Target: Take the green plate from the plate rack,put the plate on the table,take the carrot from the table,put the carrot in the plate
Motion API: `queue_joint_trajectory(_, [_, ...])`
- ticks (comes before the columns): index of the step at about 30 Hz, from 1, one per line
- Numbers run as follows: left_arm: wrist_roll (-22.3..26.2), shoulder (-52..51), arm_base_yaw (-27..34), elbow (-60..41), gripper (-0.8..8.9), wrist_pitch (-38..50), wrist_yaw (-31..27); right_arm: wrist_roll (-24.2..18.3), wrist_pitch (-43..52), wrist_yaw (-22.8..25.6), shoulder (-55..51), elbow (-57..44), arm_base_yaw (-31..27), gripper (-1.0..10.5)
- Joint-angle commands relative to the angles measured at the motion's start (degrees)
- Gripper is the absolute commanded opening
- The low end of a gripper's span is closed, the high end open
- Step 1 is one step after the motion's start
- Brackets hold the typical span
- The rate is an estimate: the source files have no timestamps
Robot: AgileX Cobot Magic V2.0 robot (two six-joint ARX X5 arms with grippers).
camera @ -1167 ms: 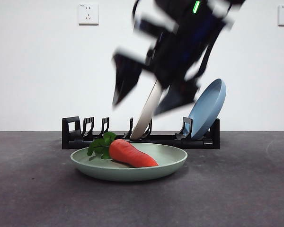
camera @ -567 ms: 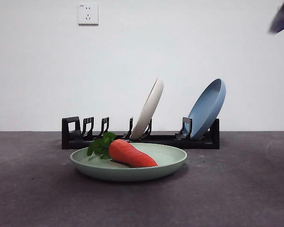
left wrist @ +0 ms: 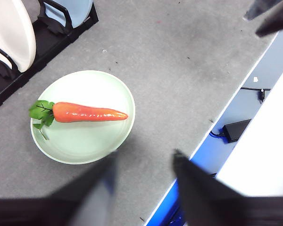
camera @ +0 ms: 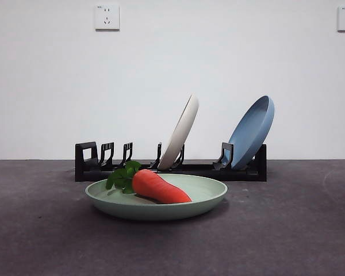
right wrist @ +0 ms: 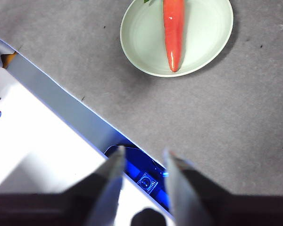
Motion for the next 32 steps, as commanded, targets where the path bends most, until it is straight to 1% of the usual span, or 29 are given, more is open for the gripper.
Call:
queue_joint_trajectory(1, [-0.4, 0.0, -0.2, -0.1, -0.03, 0.0, -0.4, 1.0, 0.1, -0.1, -0.1, -0.3, 0.1, 0.0])
queue_joint_trajectory(19, [-0.4, -0.1, -0.2, -0.1, -0.03, 0.4, -0.2, 0.9, 0.1, 0.1, -0.5, -0.3, 0.1, 0.0])
queue_joint_trajectory(20, [0.0, -0.1, 0.0, -0.1, -0.03, 0.7, -0.7, 0.9, 0.1, 0.1, -0.5, -0.3, 0.1, 0.0])
queue_joint_trajectory(21, [1.6, -0.7, 0.8, -0.1, -0.03, 0.8, -2.1, 0.9, 0.1, 0.1, -0.5, -0.3, 0.1, 0.0])
queue_joint_trajectory(23, [5.8, -1.6, 3.3, -0.1, -0.03, 2.4, -3.5, 0.9, 0.1, 0.1, -0.5, -0.3, 0.1, 0.0])
queue_joint_trajectory(26, [15.8, -3.6, 10.3, -0.5, -0.03, 11.1, -2.4, 0.9, 0.1, 0.1, -0.5, -0.3, 0.1, 0.0])
queue_joint_trajectory(27, [18.9, -4.7, 14.0, -0.7, -0.03, 15.7, -0.6, 0.9, 0.1, 0.1, -0.5, -0.3, 0.1, 0.0])
queue_joint_trajectory(29, [21.3, -6.9, 21.0, -1.3, -0.03, 22.6, 4.5, 0.9, 0.1, 0.1, -0.8, -0.3, 0.1, 0.0])
queue_joint_trajectory(32, [21.6, -11.0, 33.4, -3.3, -0.03, 31.5, 14.5, 0.9, 0.1, 0.1, -0.9, -0.3, 0.1, 0.0])
